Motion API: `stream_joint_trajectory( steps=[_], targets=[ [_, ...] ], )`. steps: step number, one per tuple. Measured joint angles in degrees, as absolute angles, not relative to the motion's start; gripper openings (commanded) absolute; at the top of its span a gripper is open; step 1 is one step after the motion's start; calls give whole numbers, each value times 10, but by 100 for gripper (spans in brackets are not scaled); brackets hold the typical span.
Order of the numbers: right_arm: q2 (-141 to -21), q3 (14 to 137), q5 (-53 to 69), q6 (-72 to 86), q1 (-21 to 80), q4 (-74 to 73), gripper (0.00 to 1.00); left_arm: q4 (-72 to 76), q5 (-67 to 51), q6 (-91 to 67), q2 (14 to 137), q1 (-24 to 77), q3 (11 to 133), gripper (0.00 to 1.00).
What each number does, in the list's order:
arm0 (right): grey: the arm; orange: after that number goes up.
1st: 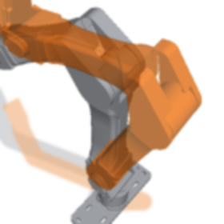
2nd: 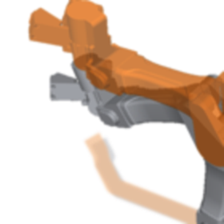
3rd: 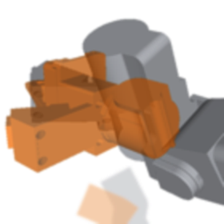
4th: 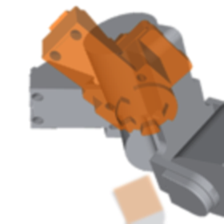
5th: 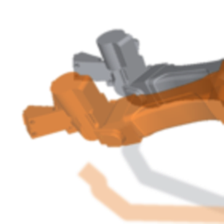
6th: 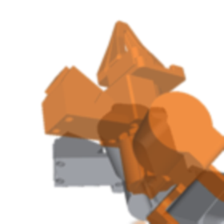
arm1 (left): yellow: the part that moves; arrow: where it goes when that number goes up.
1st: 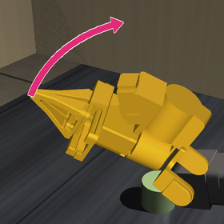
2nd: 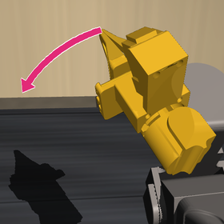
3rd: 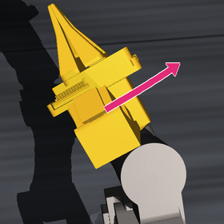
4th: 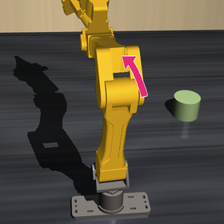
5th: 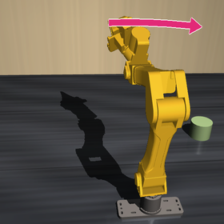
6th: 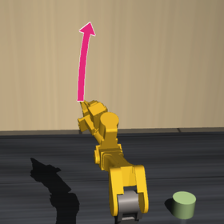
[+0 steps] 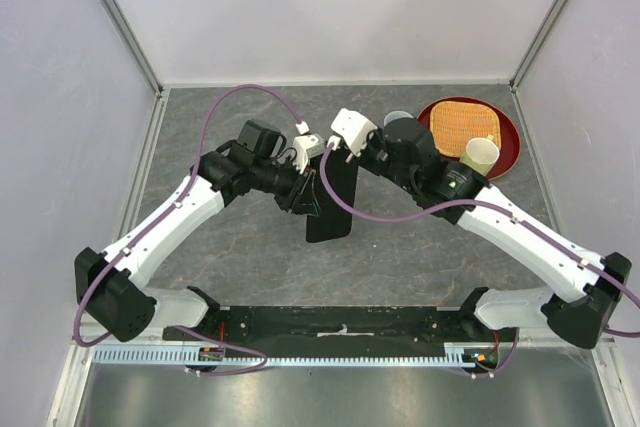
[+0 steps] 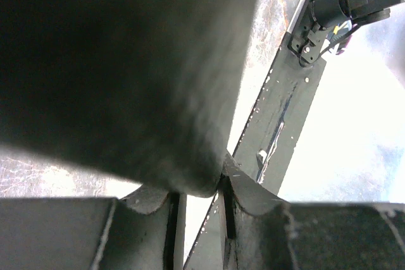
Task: Sort the hair-cutting tools
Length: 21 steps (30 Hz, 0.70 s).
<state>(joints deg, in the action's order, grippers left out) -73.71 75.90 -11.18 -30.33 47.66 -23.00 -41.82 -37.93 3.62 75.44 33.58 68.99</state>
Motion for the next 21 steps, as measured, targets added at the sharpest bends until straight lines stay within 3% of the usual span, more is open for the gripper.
stream_joint_trajectory(
  steps=[7, 9, 13, 21],
  targets=[
    [-682, 711, -105, -257, 478, -205, 0, -382, -370, 13, 721, 345, 658, 2],
    [-677, 708, -101, -243, 478, -203, 0, -357, -372, 1, 709, 345, 637, 12],
    [-675, 706, -97, -215, 478, -201, 0, -300, -377, -29, 685, 345, 591, 19],
    [-682, 708, -109, -148, 473, -185, 0, -177, -381, -90, 671, 346, 525, 24]
  ],
)
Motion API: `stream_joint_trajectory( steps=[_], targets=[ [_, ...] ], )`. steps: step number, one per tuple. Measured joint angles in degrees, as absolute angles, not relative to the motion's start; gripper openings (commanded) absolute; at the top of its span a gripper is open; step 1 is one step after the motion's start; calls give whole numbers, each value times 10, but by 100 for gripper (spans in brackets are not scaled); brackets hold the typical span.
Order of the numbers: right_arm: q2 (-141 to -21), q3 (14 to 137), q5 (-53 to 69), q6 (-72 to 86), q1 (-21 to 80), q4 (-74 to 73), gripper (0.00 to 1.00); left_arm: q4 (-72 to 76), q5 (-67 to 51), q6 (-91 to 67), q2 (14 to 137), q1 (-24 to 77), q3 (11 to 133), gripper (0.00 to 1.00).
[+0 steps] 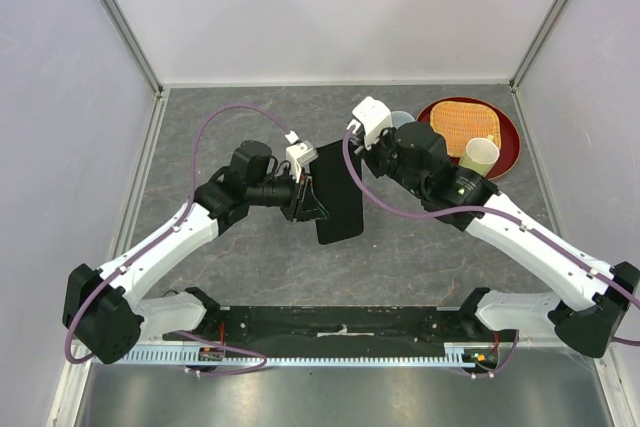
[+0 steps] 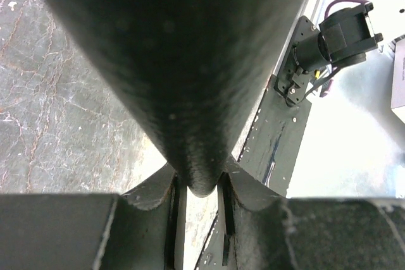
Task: Sort the hair-cutting tools
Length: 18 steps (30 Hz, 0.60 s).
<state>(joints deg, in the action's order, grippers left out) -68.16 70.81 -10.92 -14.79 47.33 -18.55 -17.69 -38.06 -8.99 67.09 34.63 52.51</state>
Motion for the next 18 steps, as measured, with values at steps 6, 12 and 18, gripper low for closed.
stream_joint_trajectory(
  steps=[6, 12, 18],
  targets=[
    [-703, 708, -127, -109, 469, -178, 0, -124, -378, -109, 687, 346, 497, 26],
    [-704, 707, -113, -81, 470, -187, 0, -78, -368, -116, 693, 346, 483, 51],
    [-713, 702, -85, -35, 478, -208, 0, 6, -348, -130, 694, 340, 483, 38]
  ],
)
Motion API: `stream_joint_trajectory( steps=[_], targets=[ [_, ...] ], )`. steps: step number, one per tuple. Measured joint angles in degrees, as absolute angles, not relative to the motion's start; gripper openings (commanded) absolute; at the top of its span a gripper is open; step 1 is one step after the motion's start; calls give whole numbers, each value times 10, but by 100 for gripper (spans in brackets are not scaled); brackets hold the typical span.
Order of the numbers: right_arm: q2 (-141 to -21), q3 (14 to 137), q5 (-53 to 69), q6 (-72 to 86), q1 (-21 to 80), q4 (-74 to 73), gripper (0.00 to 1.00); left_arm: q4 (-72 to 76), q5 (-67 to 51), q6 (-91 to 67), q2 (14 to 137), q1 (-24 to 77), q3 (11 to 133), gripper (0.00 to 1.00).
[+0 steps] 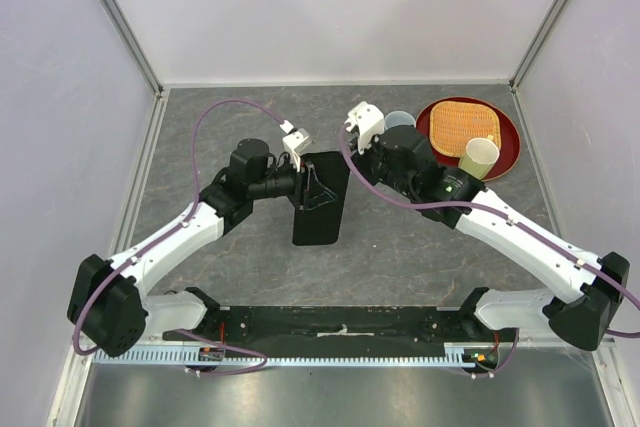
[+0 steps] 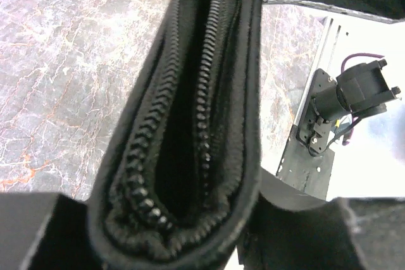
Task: Sort the hair-cutting tools
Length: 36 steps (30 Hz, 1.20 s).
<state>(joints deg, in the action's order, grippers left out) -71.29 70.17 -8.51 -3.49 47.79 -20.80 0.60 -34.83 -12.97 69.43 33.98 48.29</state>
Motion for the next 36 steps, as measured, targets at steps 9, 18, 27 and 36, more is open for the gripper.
stream_joint_trajectory(
  steps=[9, 18, 27, 36],
  targets=[
    [-717, 691, -95, -8, 474, -205, 0, 23, -348, -135, 705, 343, 474, 2],
    [-716, 682, -88, -86, 476, -208, 0, -117, -365, -85, 731, 341, 552, 2],
    [-732, 719, -66, -180, 482, -252, 0, -276, -411, 2, 786, 331, 653, 2],
    [-761, 752, -51, -217, 508, -272, 0, -360, -453, 54, 833, 326, 684, 2]
  ],
)
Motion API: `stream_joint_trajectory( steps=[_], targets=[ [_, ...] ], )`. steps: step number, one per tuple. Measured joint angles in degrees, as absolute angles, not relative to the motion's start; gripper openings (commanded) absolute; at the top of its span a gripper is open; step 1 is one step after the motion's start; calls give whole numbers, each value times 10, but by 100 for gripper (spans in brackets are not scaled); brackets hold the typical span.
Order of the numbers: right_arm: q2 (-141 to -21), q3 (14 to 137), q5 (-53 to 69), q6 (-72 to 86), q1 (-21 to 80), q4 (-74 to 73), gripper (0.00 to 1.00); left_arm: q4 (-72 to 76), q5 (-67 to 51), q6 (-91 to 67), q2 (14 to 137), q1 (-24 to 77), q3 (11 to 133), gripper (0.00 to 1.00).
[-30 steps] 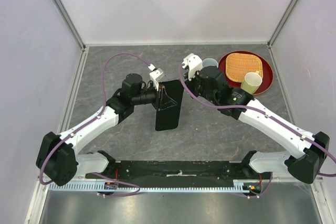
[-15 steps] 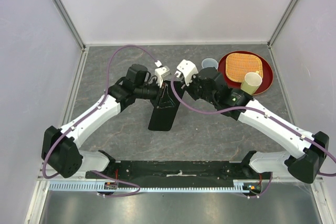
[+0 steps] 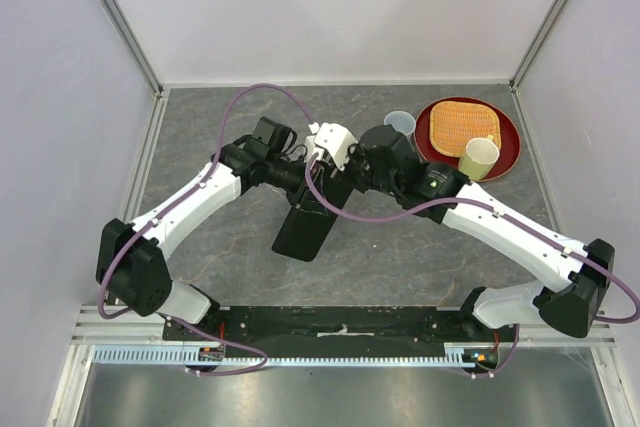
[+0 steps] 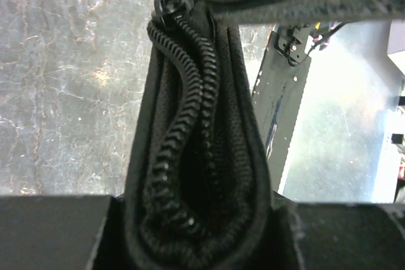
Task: Sort the hair-cutting tools
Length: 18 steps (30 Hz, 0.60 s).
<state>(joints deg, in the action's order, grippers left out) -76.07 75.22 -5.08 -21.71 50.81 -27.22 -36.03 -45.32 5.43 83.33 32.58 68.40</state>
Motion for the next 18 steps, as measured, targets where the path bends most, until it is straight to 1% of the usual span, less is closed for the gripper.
stream_joint_trajectory(
  steps=[10, 14, 18],
  targets=[
    [-771, 768, -35, -222, 515, -253, 0, -383, -485, 71, 848, 327, 700, 2],
    [-772, 768, -47, -201, 515, -253, 0, -382, -475, 71, 847, 328, 701, 2],
    [-772, 768, -79, -135, 514, -246, 0, -356, -438, 68, 834, 333, 690, 2]
  ],
)
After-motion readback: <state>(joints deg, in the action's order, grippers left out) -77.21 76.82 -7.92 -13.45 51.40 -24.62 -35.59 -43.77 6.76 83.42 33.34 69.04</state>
